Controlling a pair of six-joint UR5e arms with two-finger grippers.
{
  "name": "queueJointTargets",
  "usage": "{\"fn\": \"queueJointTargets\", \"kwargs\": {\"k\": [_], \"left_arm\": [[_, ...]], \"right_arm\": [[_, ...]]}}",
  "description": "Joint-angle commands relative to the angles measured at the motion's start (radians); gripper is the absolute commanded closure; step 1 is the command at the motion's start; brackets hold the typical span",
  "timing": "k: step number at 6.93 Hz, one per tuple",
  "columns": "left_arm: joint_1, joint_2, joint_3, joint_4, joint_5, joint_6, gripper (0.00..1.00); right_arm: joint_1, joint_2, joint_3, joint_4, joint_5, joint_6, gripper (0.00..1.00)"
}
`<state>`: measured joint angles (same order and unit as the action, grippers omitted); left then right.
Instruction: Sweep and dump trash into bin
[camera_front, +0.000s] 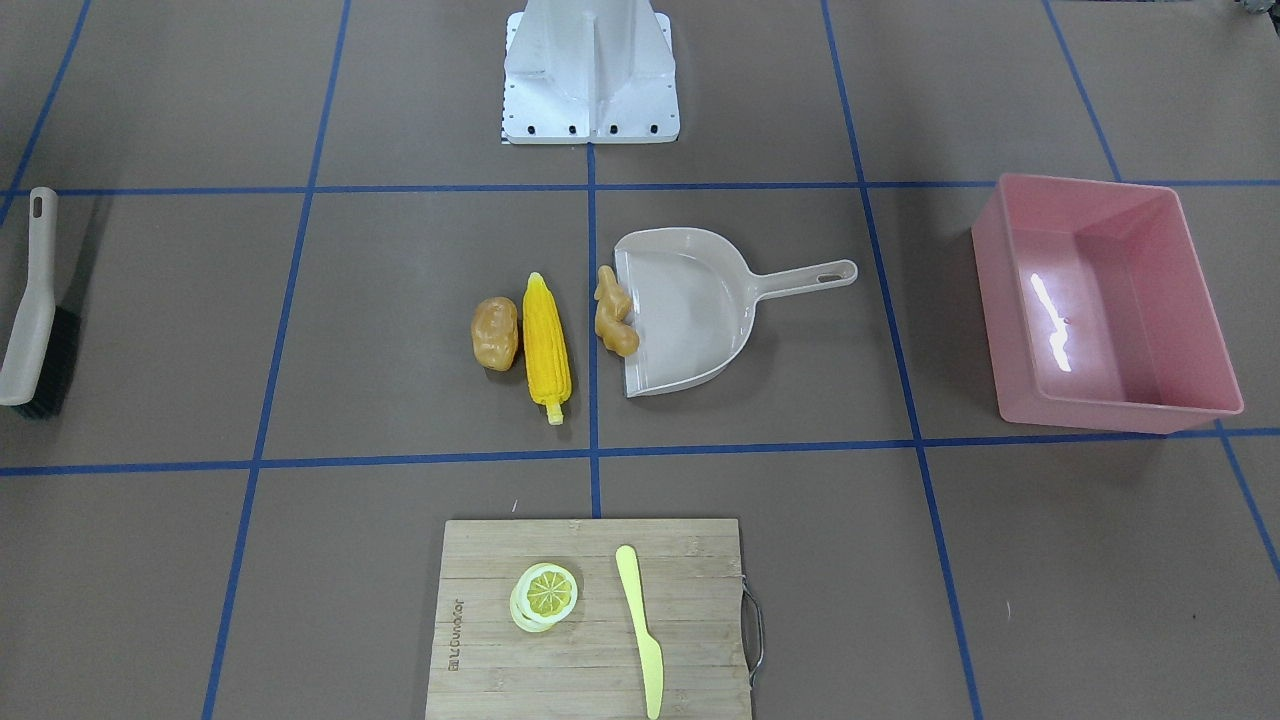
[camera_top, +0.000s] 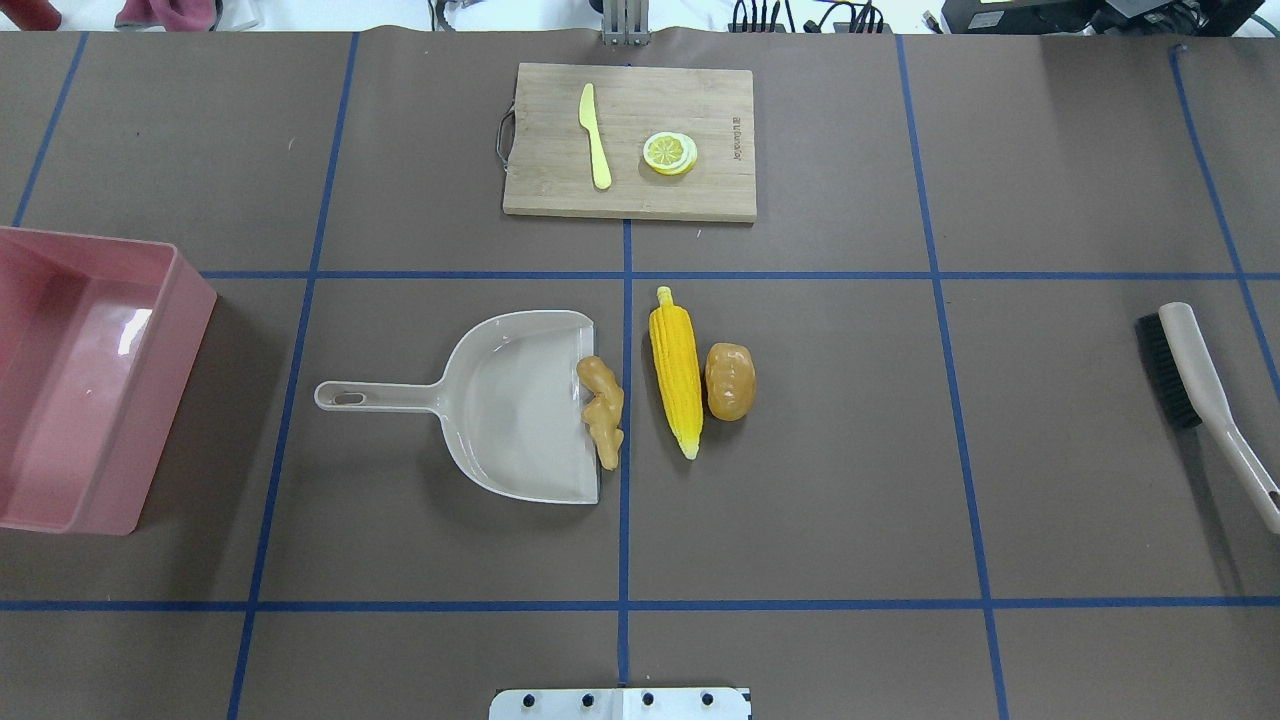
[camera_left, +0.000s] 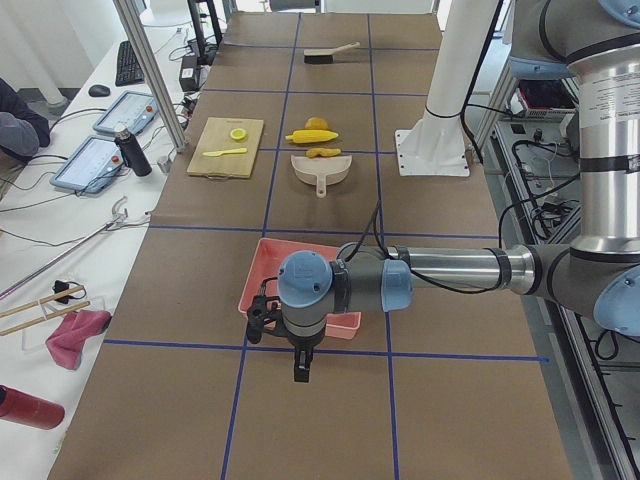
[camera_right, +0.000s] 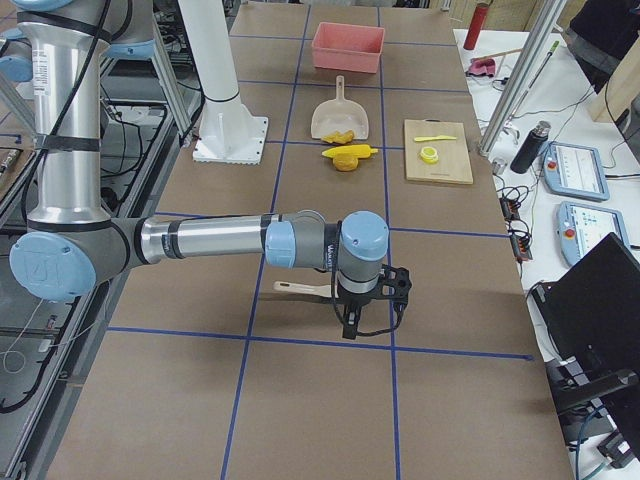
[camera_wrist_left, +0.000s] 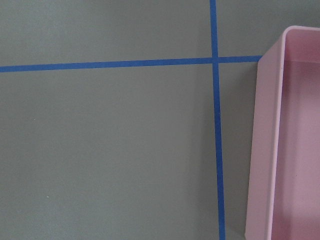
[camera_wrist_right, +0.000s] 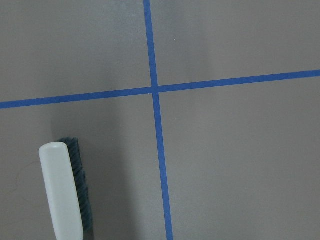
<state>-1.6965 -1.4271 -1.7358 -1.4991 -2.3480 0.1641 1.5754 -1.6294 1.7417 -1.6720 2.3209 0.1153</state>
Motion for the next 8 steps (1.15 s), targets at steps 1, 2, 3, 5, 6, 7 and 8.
{"fn": "queueJointTargets", "kwargs": {"k": [1, 2, 3, 5, 6, 7, 8], "left_arm": [[-0.002, -0.001, -0.005, 0.0, -0.001, 0.0, 0.01], [-0.002, -0.001, -0.008, 0.0, -0.002, 0.0, 0.01], [-0.003, 0.007, -0.02, 0.0, -0.002, 0.0, 0.01], [-0.002, 0.013, -0.022, 0.003, 0.004, 0.003, 0.01], [-0.003, 0.014, -0.021, 0.002, 0.003, 0.005, 0.01], [-0.003, 0.016, -0.021, 0.002, 0.004, 0.005, 0.01], [-0.003, 0.016, -0.021, 0.003, 0.004, 0.008, 0.01]], "right_arm": [[0.0, 0.0, -0.001, 0.0, 0.002, -0.002, 0.0], [0.0, 0.0, -0.001, 0.0, 0.002, -0.002, 0.0], [0.0, 0.0, -0.001, 0.0, 0.002, -0.002, 0.0], [0.0, 0.0, 0.001, 0.002, 0.002, -0.002, 0.0], [0.0, 0.0, 0.001, 0.002, 0.003, -0.002, 0.0], [0.0, 0.0, 0.001, 0.002, 0.005, -0.002, 0.0], [0.0, -0.006, 0.01, 0.002, -0.001, -0.002, 0.0]]}}
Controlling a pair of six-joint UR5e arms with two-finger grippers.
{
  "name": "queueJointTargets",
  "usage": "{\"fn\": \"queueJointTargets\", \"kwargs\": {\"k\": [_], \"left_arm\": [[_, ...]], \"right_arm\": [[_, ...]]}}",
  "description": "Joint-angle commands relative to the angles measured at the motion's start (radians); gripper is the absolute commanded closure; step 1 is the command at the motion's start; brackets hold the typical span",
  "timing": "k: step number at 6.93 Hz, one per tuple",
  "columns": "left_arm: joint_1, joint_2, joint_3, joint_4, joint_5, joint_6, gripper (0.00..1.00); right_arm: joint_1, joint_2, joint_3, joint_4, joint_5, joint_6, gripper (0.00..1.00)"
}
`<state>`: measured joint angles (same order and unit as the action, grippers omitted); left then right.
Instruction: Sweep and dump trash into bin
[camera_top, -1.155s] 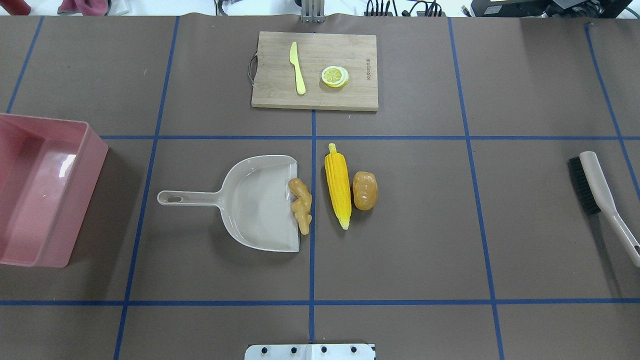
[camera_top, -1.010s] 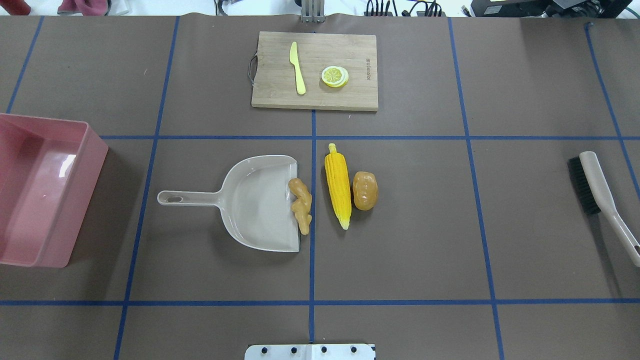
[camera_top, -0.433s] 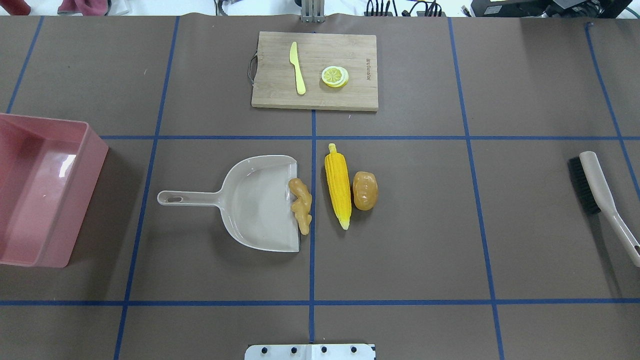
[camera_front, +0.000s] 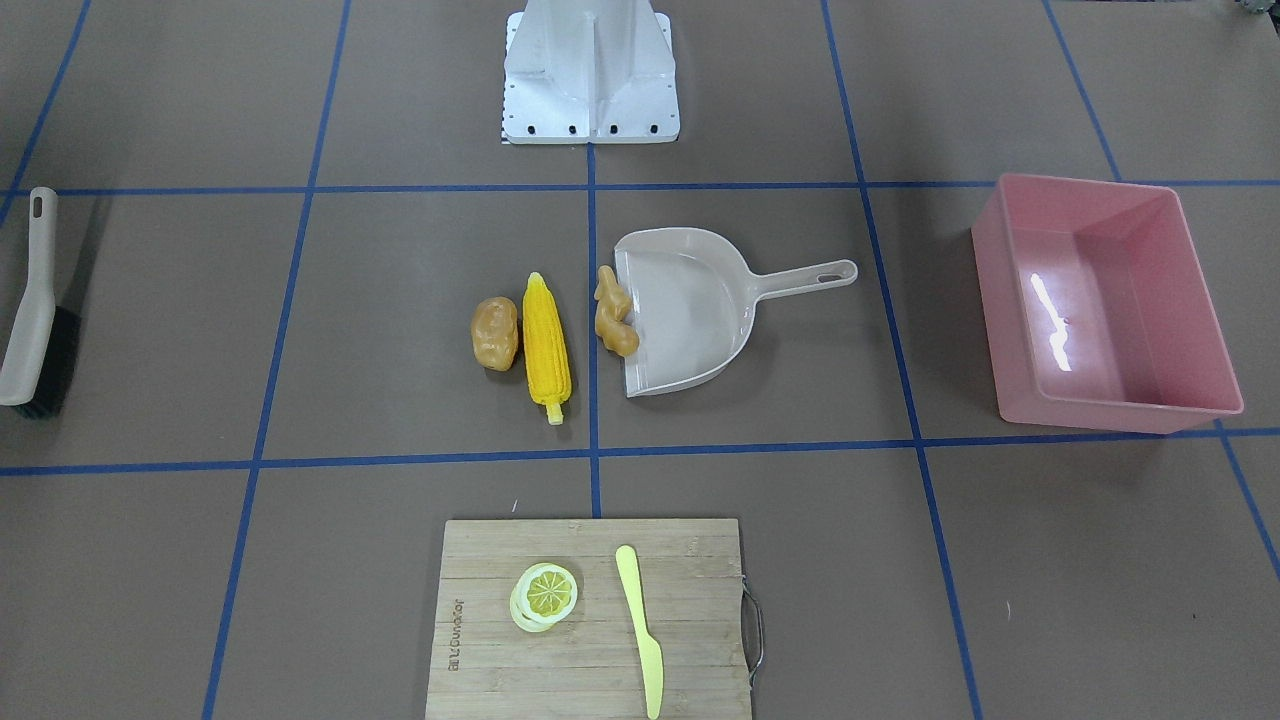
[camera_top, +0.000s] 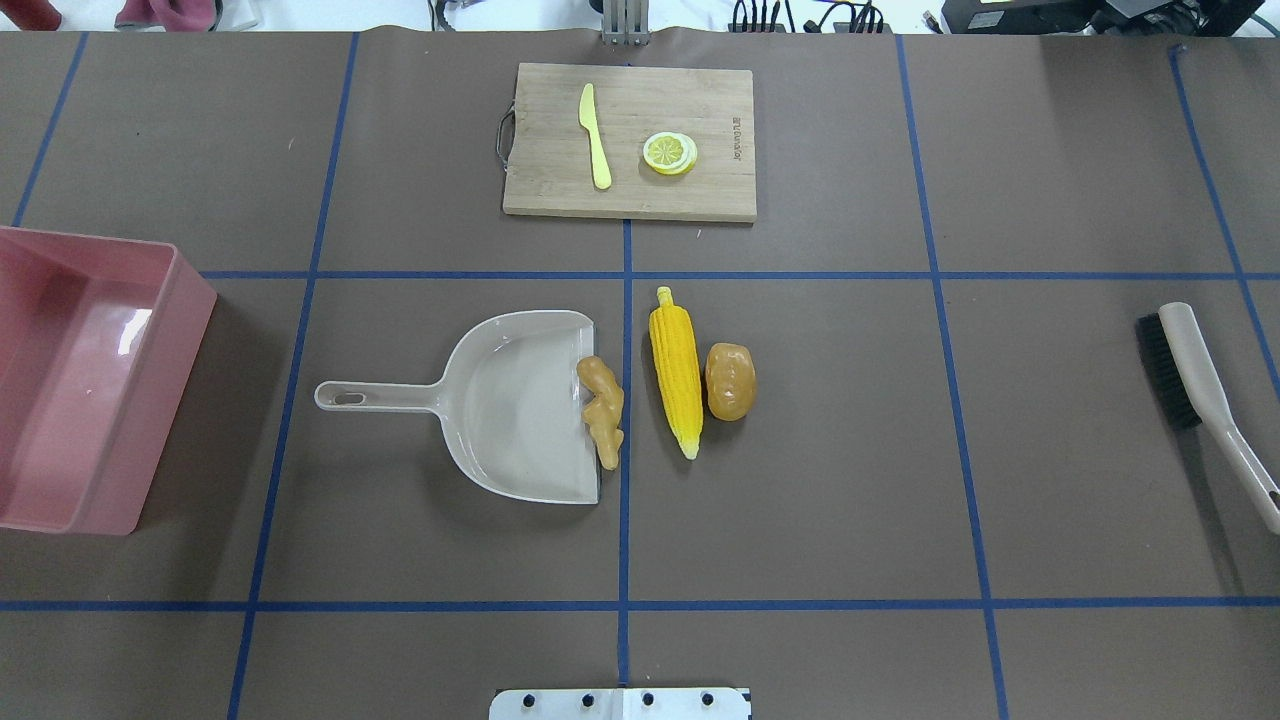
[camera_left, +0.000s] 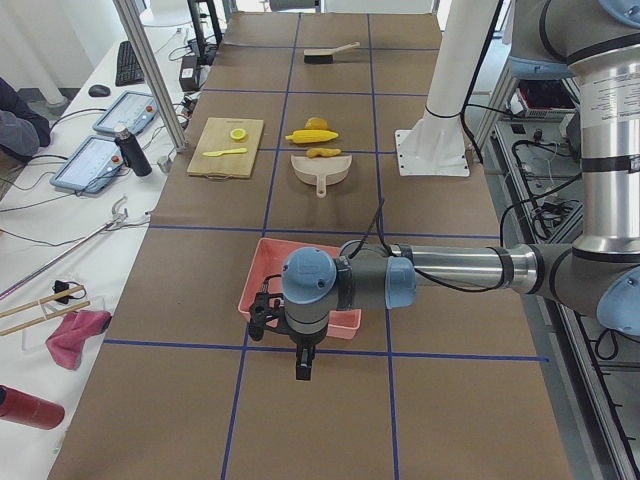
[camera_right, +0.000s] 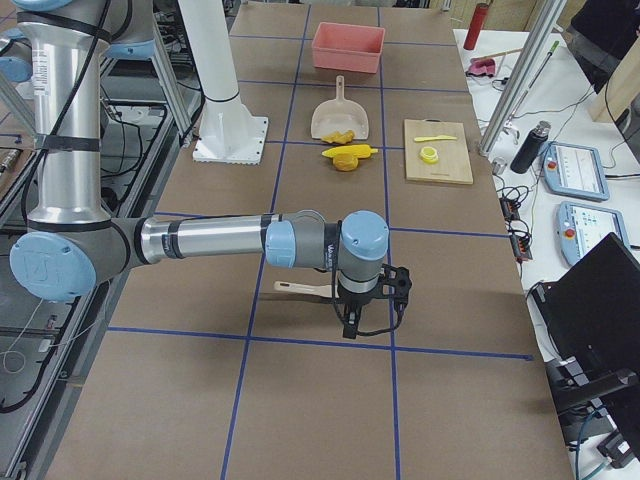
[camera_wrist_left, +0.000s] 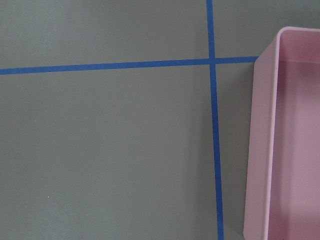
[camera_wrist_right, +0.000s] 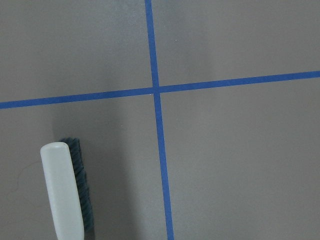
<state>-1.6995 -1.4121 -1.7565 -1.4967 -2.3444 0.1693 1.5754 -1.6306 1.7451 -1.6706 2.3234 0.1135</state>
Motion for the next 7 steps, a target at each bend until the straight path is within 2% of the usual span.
{"fn": "queueJointTargets", "kwargs": {"k": [1, 7], "left_arm": [[0.001, -0.001, 0.006, 0.0, 0.002, 0.001, 0.01], [-0.002, 0.007, -0.004, -0.004, -0.006, 0.004, 0.01]], "right_arm": [[-0.002, 0.0, -0.001, 0.0, -0.002, 0.0, 0.0], [-0.003, -0.008, -0.001, 0.0, 0.011, -0.002, 0.0]]}}
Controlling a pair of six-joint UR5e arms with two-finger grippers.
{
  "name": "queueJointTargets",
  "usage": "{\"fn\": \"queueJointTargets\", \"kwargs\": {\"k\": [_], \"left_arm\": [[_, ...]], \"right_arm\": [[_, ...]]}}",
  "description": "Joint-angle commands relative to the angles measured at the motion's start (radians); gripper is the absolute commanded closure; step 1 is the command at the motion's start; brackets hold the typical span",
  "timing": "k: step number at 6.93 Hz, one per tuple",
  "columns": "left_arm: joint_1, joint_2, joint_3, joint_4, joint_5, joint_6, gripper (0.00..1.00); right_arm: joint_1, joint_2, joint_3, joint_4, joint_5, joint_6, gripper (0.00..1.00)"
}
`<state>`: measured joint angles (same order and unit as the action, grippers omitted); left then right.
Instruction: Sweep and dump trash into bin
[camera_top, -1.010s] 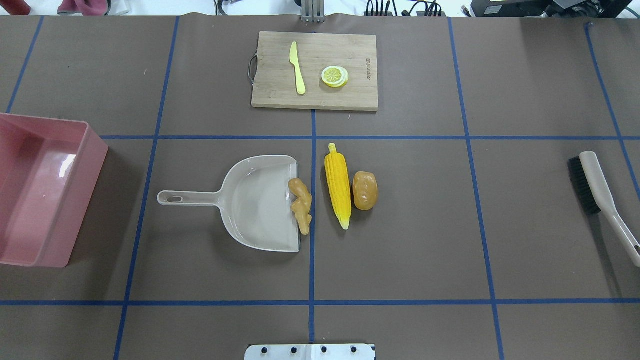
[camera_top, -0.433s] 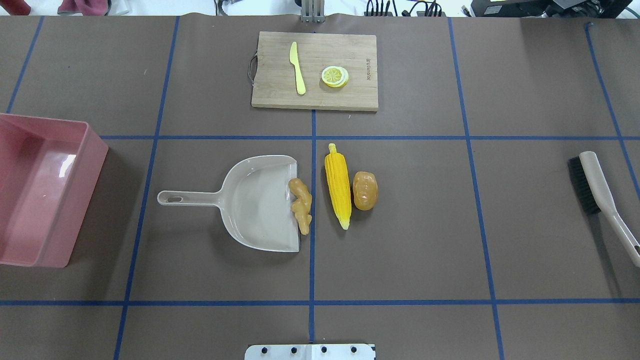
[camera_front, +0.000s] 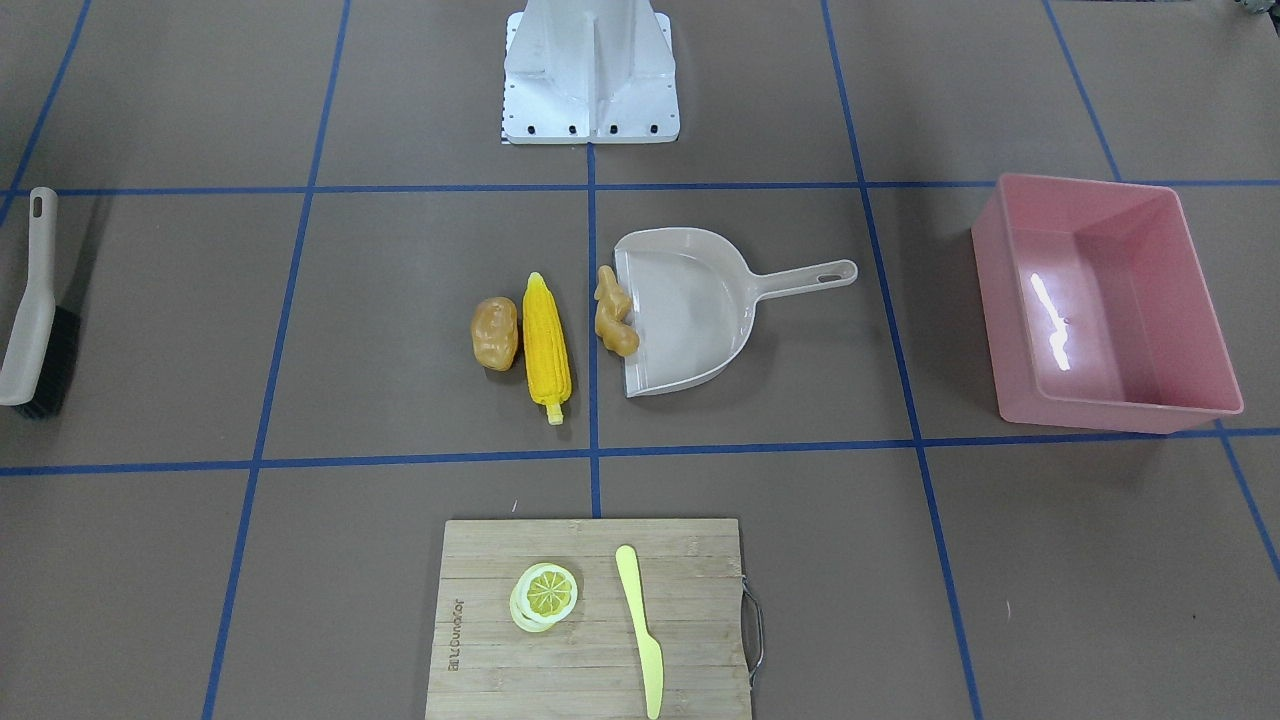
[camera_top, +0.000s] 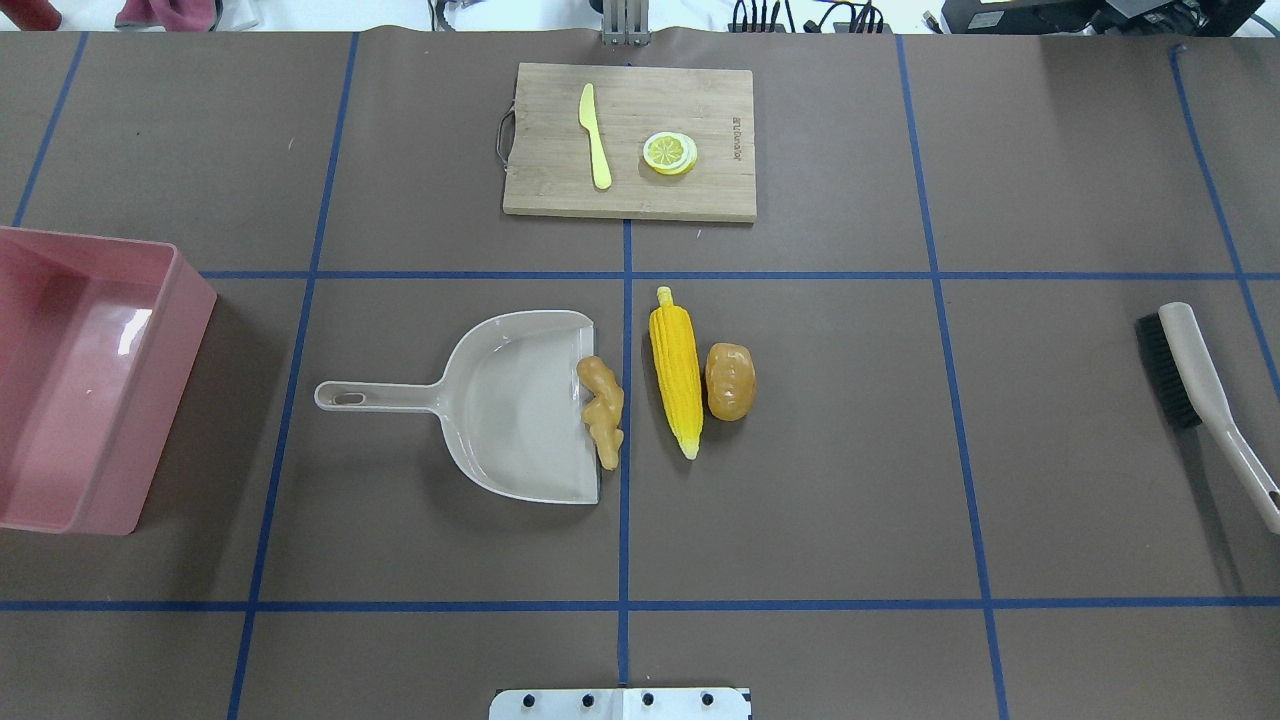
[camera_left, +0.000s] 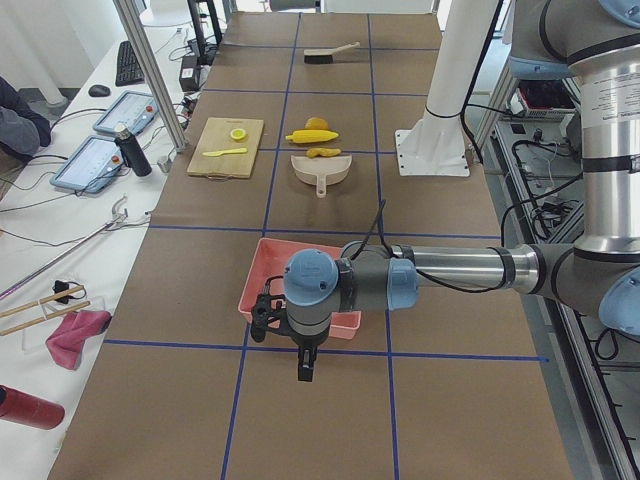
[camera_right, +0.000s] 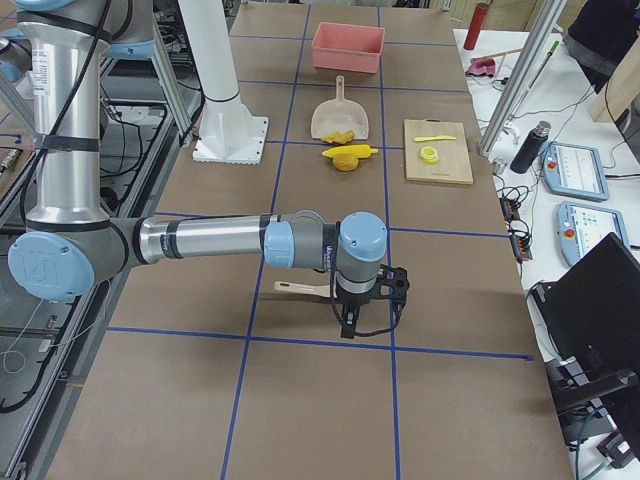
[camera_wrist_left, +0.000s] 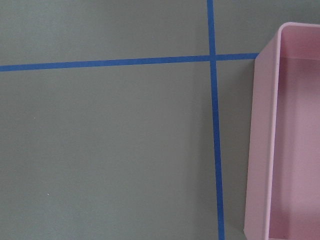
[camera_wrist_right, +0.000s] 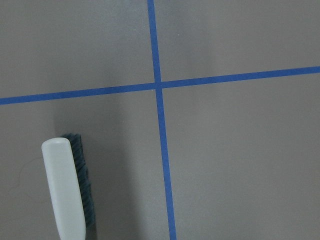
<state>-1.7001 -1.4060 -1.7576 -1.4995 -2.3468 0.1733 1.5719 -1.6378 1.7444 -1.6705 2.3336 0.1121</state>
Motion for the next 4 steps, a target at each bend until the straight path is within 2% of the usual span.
{"fn": "queueJointTargets", "kwargs": {"k": [1, 3, 4], "left_arm": [[-0.001, -0.001, -0.002, -0.001, -0.003, 0.0, 0.01], [-0.001, 0.002, -0.002, 0.001, -0.005, 0.0, 0.01], [-0.013, 0.002, -0.017, 0.001, -0.005, 0.002, 0.01]], "right_arm": [[0.0, 0.003, 0.001, 0.0, -0.003, -0.009, 0.0], [-0.004, -0.008, 0.113, -0.011, 0.019, 0.035, 0.0], [-0.031, -0.036, 0.172, -0.005, 0.074, 0.144, 0.0]]}}
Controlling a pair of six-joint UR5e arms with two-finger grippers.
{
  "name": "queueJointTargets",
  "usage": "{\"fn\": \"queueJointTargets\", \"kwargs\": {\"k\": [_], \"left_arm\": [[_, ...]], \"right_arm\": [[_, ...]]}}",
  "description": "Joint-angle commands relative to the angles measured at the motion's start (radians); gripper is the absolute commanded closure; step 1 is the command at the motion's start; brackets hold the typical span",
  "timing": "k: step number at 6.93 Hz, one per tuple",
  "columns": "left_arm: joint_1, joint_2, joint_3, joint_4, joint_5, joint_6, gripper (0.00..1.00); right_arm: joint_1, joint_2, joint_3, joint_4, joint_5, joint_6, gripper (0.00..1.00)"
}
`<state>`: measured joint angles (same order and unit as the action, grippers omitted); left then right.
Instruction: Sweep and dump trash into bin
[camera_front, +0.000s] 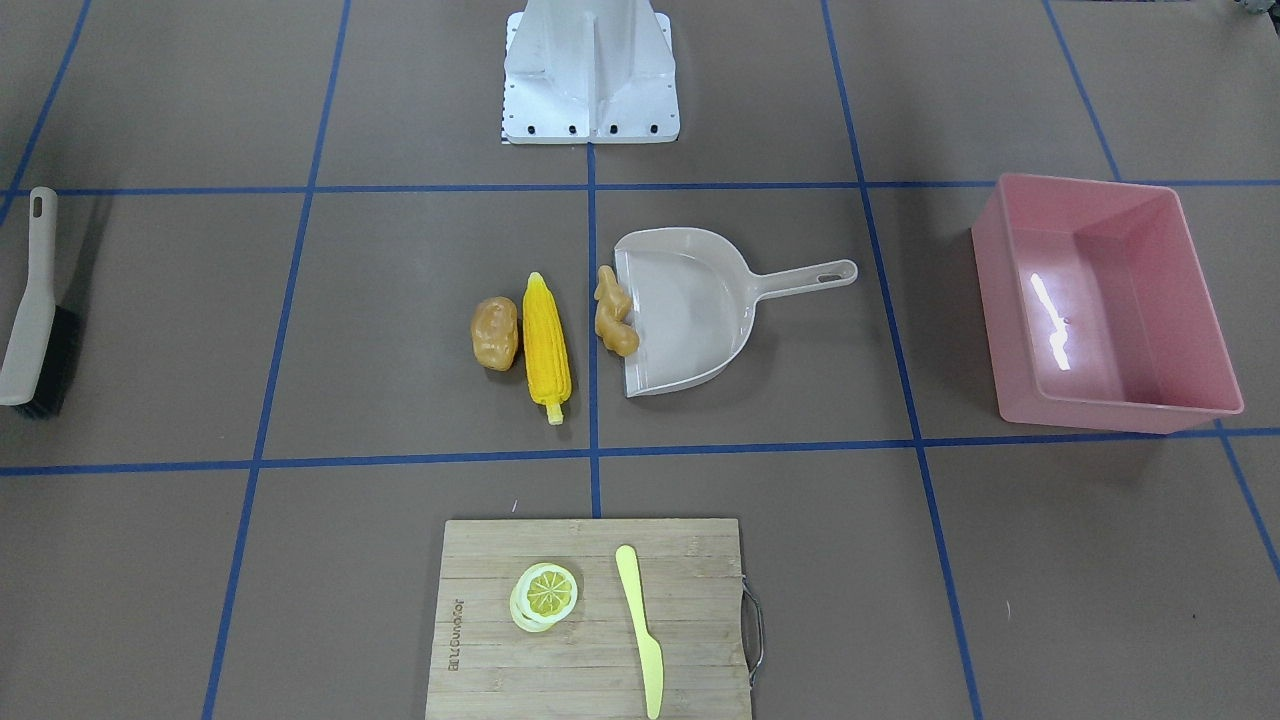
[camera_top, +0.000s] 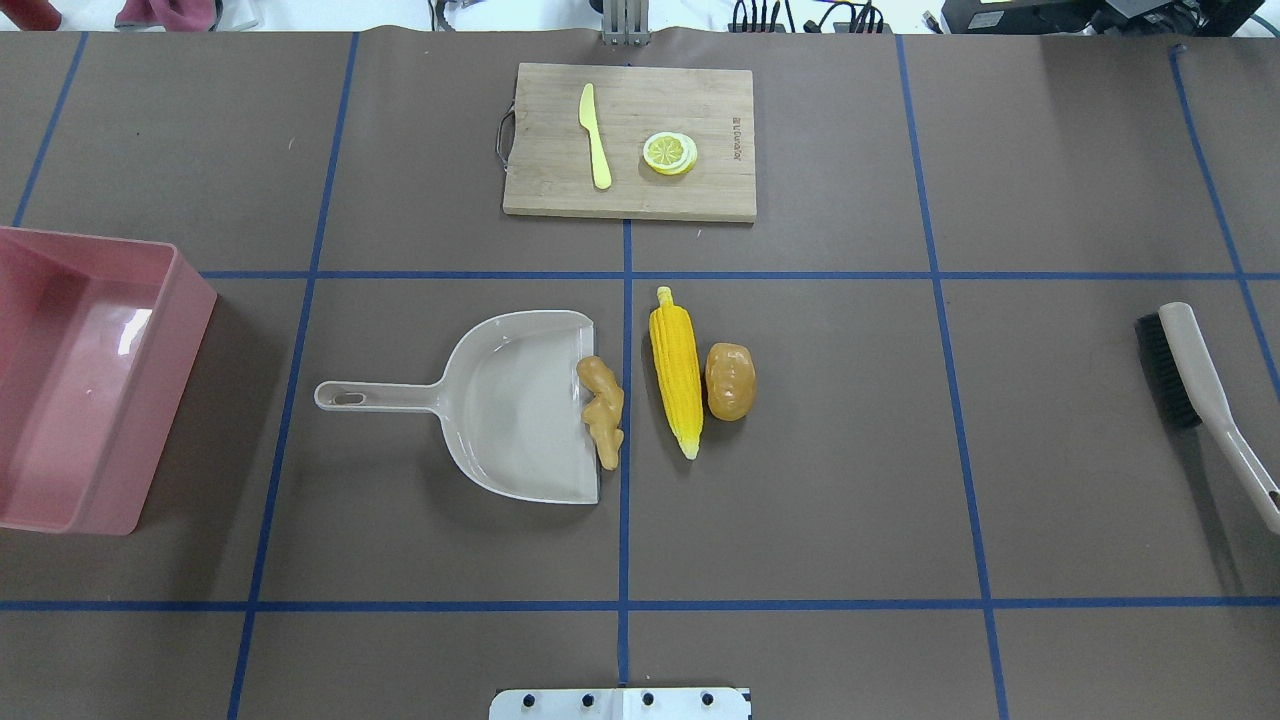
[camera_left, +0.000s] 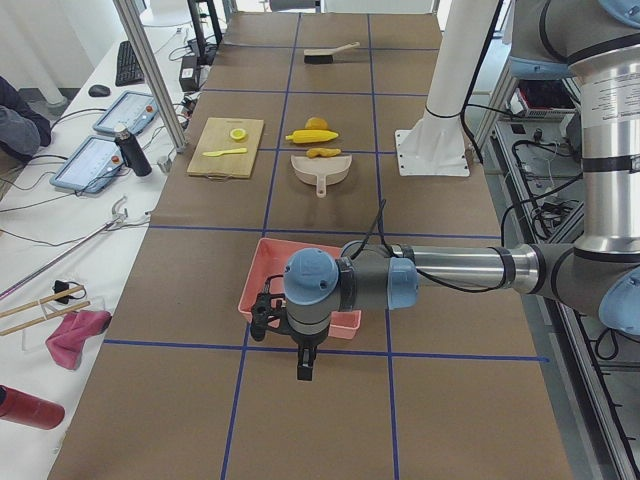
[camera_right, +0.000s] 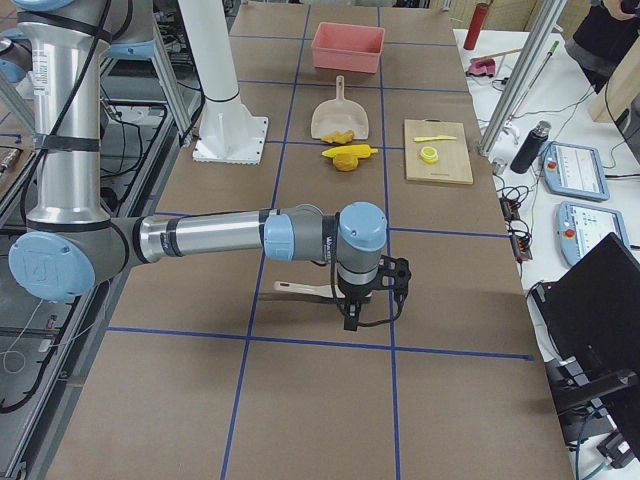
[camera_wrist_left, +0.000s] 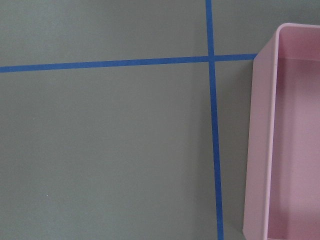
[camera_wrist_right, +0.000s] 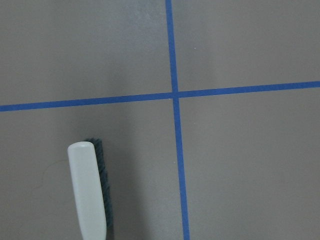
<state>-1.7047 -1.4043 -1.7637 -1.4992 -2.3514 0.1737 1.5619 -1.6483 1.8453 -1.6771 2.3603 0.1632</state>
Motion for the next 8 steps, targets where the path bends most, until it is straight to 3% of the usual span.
{"fn": "queueJointTargets", "kwargs": {"k": [1, 3, 4, 8], "left_arm": [[-0.009, -0.001, 0.0, -0.004, 0.0, -0.002, 0.01], [-0.012, 0.001, -0.011, -0.004, -0.002, -0.005, 0.01], [-0.015, 0.007, -0.022, -0.007, 0.0, -0.002, 0.01], [-0.015, 0.004, -0.04, -0.009, 0.001, -0.007, 0.01]], "right_arm": [[-0.076, -0.089, 0.127, 0.019, 0.051, 0.114, 0.0], [-0.207, -0.267, 0.123, 0.341, 0.039, 0.127, 0.0], [-0.241, -0.348, 0.118, 0.438, 0.037, 0.125, 0.0], [-0.42, -0.344, 0.066, 0.49, -0.113, 0.128, 0.0]]}}
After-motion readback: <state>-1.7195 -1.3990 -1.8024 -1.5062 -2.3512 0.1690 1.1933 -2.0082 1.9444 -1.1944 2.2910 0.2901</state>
